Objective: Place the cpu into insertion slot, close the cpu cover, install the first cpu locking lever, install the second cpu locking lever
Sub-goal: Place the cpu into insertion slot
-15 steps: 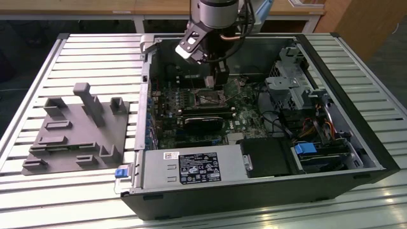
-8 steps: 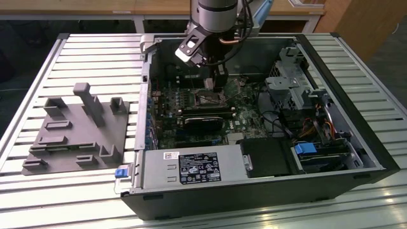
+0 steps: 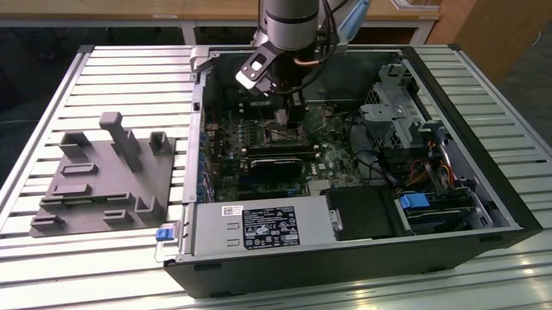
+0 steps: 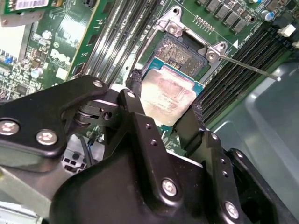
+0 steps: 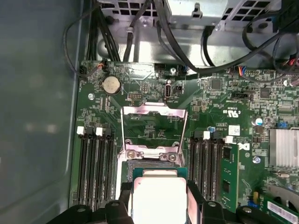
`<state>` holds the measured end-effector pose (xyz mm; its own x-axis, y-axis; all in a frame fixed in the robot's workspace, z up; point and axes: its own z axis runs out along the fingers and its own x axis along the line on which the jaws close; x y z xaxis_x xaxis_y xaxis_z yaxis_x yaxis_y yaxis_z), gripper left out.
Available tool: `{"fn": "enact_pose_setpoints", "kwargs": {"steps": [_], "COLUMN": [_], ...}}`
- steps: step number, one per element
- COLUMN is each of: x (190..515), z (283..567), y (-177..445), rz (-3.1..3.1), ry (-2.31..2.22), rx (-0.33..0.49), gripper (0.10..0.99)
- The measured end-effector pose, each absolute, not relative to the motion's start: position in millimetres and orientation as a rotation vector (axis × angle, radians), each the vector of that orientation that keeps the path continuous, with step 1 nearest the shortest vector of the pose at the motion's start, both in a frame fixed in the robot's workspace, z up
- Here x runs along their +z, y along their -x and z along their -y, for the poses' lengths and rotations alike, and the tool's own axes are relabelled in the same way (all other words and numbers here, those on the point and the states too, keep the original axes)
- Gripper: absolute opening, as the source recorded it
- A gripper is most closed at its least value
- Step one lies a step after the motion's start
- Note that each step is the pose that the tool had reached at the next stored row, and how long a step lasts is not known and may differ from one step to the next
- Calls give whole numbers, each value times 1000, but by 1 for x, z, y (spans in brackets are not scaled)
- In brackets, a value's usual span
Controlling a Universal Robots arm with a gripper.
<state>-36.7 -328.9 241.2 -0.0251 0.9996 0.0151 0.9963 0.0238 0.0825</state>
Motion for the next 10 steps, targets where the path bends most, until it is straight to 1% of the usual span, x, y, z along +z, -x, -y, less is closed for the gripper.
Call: {"fn": "enact_pose_setpoints", "kwargs": {"steps": [10], "x": [224], "z": [326], "y": [40], "rz": [-2209], "ry": [-2164], "rx": [107], "gripper": [541]}}
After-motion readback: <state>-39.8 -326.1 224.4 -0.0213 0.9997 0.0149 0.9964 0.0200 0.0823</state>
